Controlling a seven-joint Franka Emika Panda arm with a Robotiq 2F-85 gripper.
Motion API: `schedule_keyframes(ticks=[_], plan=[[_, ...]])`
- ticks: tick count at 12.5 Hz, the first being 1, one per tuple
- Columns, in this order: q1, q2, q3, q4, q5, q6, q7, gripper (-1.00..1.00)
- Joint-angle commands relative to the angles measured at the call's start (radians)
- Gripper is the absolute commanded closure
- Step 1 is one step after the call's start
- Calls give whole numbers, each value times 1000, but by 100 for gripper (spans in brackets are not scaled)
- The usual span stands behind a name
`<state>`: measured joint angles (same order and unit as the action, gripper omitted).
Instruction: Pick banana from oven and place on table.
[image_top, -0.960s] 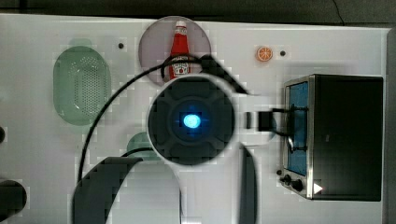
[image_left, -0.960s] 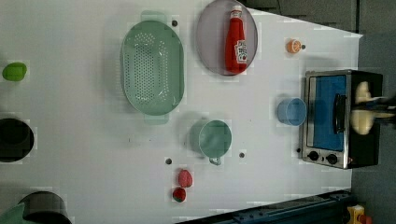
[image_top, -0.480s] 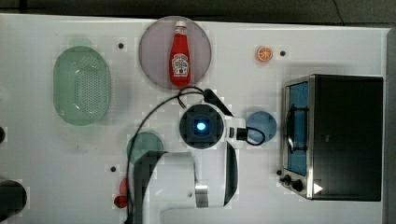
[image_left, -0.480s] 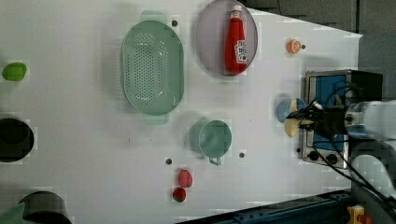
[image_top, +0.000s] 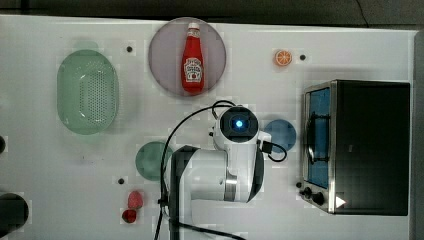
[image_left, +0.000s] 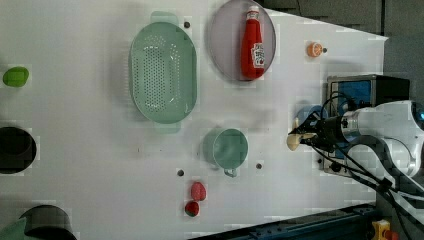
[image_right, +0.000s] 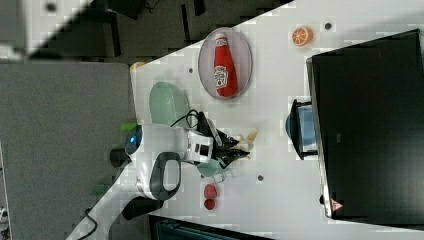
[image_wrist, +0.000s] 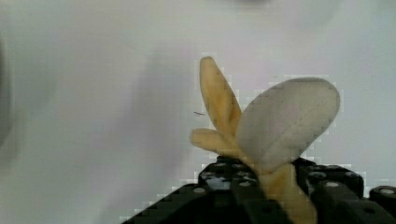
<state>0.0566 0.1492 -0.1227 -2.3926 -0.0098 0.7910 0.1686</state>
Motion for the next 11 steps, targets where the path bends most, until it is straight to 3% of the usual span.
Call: schedule_keyframes(ticks=[1,5,11], plan=[[11,-52,-7,39,28,27,34,54],[9,-55,-10,48,28,-21,34,48],[10,-90,-13,88,28,-63,34,-84]])
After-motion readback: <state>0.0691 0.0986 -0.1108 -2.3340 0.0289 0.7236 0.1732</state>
